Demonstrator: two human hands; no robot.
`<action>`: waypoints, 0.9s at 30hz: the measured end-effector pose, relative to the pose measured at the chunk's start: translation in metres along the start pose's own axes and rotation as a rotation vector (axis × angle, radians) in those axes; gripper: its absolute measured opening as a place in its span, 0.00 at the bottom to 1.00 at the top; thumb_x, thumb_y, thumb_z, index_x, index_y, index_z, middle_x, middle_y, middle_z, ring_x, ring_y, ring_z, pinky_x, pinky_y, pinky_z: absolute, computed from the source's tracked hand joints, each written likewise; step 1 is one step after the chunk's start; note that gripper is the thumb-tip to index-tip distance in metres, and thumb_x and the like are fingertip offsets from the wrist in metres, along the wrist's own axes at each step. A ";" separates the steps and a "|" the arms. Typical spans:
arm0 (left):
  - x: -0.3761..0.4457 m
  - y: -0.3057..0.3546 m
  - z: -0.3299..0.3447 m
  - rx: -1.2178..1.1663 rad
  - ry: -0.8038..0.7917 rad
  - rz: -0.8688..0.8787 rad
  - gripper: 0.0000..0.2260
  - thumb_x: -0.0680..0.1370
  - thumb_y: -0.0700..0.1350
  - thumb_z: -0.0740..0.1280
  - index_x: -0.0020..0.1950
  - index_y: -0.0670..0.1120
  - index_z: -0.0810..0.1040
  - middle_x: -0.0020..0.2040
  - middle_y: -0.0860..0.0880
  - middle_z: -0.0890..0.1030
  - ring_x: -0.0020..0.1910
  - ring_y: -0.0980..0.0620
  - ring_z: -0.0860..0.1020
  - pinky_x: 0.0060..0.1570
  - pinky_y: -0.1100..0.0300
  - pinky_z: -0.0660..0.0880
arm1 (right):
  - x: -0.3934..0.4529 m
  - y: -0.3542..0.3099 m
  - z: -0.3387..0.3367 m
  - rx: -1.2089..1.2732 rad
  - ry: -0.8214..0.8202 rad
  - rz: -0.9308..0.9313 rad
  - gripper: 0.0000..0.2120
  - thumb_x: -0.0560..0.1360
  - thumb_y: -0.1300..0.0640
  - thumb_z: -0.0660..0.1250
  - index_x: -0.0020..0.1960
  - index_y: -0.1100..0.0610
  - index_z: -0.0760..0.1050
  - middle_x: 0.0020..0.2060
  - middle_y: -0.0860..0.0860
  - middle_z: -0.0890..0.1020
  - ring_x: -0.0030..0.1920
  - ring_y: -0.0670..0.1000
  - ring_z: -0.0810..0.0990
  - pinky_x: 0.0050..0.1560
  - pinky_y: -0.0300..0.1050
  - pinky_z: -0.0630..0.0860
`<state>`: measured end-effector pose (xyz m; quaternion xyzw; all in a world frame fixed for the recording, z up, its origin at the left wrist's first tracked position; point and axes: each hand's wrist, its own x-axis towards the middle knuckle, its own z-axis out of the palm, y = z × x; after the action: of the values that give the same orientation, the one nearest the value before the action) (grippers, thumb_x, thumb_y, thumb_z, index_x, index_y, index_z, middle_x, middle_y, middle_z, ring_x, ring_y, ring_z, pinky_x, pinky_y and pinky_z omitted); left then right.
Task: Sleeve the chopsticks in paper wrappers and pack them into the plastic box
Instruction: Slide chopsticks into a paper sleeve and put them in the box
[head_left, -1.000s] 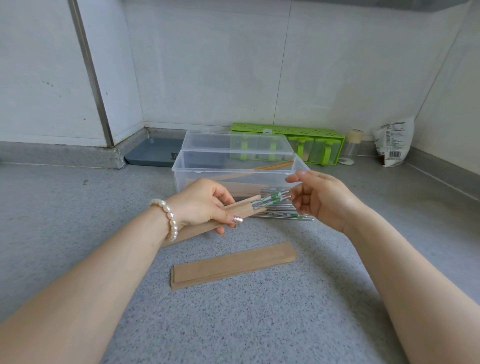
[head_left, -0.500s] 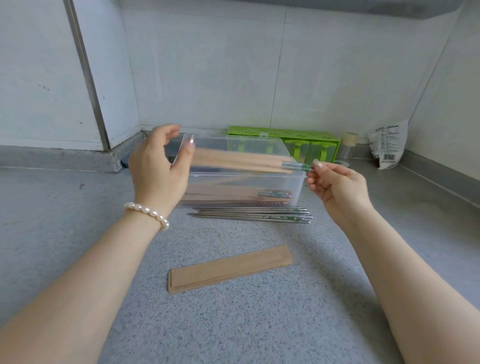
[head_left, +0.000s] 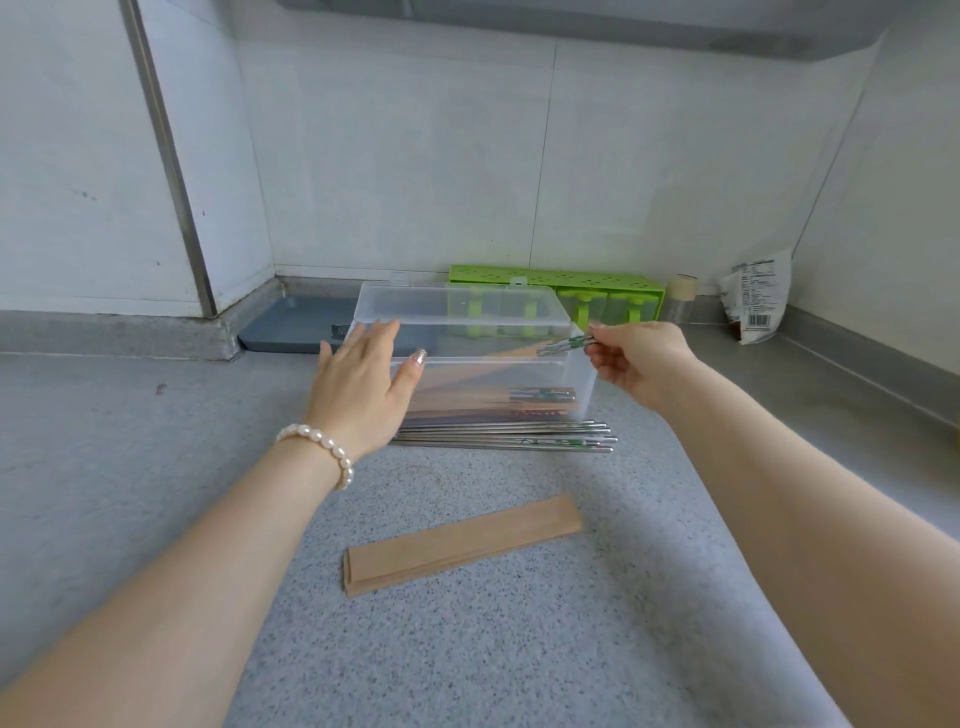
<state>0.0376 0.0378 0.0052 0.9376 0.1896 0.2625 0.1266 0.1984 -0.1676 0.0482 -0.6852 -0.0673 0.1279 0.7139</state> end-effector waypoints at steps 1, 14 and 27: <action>0.000 0.001 0.000 0.006 -0.006 0.005 0.26 0.81 0.55 0.49 0.76 0.45 0.54 0.76 0.48 0.55 0.76 0.50 0.50 0.73 0.47 0.43 | 0.002 -0.004 0.002 -0.141 0.010 -0.022 0.06 0.75 0.60 0.68 0.42 0.64 0.76 0.27 0.54 0.76 0.23 0.47 0.71 0.24 0.37 0.71; -0.019 0.028 -0.018 -0.301 0.066 0.303 0.07 0.73 0.45 0.69 0.37 0.45 0.79 0.32 0.55 0.77 0.33 0.59 0.74 0.38 0.59 0.76 | -0.019 0.017 0.006 -0.709 0.012 -0.580 0.04 0.74 0.58 0.69 0.41 0.57 0.78 0.26 0.50 0.72 0.26 0.49 0.68 0.30 0.39 0.65; -0.035 0.052 -0.003 -0.175 -0.686 0.259 0.22 0.60 0.57 0.78 0.47 0.49 0.78 0.37 0.57 0.76 0.35 0.60 0.73 0.37 0.67 0.72 | -0.017 0.052 -0.002 -1.191 -0.381 -0.387 0.08 0.70 0.54 0.73 0.37 0.52 0.74 0.34 0.47 0.75 0.38 0.49 0.73 0.36 0.40 0.69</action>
<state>0.0230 -0.0230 0.0097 0.9729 -0.0072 -0.0378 0.2282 0.1780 -0.1728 -0.0028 -0.9042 -0.3741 0.0571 0.1980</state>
